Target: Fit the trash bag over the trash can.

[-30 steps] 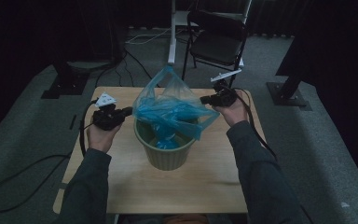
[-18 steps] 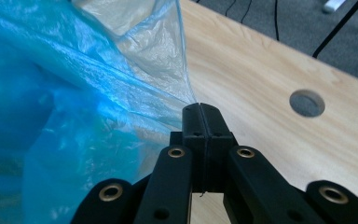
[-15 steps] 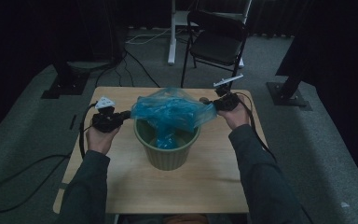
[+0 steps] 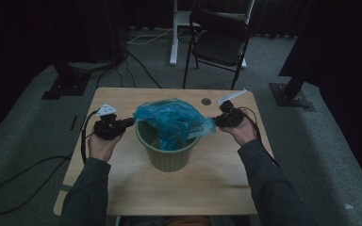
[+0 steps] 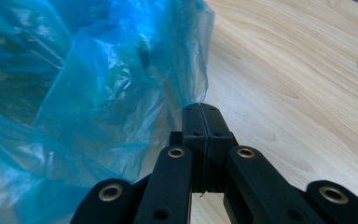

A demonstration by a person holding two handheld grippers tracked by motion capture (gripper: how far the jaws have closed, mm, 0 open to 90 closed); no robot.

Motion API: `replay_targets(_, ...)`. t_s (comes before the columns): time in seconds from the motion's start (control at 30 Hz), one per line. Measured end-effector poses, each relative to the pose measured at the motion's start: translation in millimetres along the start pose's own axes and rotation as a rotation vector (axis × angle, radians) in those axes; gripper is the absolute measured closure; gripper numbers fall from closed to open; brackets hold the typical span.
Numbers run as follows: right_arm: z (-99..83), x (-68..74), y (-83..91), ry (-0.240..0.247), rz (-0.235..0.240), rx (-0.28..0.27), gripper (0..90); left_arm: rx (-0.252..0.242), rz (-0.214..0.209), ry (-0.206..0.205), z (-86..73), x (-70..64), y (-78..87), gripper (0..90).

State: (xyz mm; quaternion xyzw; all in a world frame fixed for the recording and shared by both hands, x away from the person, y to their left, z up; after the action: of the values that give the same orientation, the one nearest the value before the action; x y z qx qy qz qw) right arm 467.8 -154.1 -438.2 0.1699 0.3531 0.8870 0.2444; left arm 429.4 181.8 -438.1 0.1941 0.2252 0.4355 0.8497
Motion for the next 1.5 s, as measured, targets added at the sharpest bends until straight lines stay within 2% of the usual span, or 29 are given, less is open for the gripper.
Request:
replay_targets(0.33,-3.3,18.8,2.8,0.082,0.051,0.003,90.0,-0.022,-0.024,-0.004,-7.7,-7.9,5.2,88.0)
replay_targets(0.53,-8.6,29.2,3.4,0.132,0.059,0.026,90.0,-0.022,-0.027,-0.018,-10.2,-11.8,7.3,87.3)
replay_targets(0.9,-19.8,39.4,1.4,0.161,0.116,0.057,90.0,-0.013,-0.043,-0.011,-19.1,-15.2,5.1,87.4)
replay_targets(1.07,-24.7,45.3,-3.9,0.173,0.136,0.079,90.0,0.024,-0.042,-0.028,-28.9,-18.7,0.2,87.4)
replay_targets(1.13,-25.1,46.3,-5.0,0.178,0.135,0.082,89.8,0.023,-0.042,-0.018,-30.6,-17.6,0.0,87.1)
replay_targets(1.27,-23.4,45.1,-3.1,0.179,0.125,0.078,88.4,-0.001,-0.033,-0.008,-26.5,-13.4,6.3,85.1)
replay_targets(1.5,-17.7,42.6,4.6,0.173,0.114,0.049,87.3,-0.071,-0.011,0.007,-6.6,-8.5,23.0,77.9)
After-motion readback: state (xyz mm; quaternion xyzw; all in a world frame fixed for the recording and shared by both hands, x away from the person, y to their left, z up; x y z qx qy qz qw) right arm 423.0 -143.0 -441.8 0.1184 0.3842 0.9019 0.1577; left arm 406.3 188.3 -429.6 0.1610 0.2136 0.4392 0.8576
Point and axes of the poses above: each handheld gripper's, and its own axes: y roughly backward along the jaws, z roughly out of its top, x roughly to its left, the point moved 7 cm from there along -y, roughly forward along the jaws, and after that the axes turned 6 degrees about y, right-handed, at the moved point
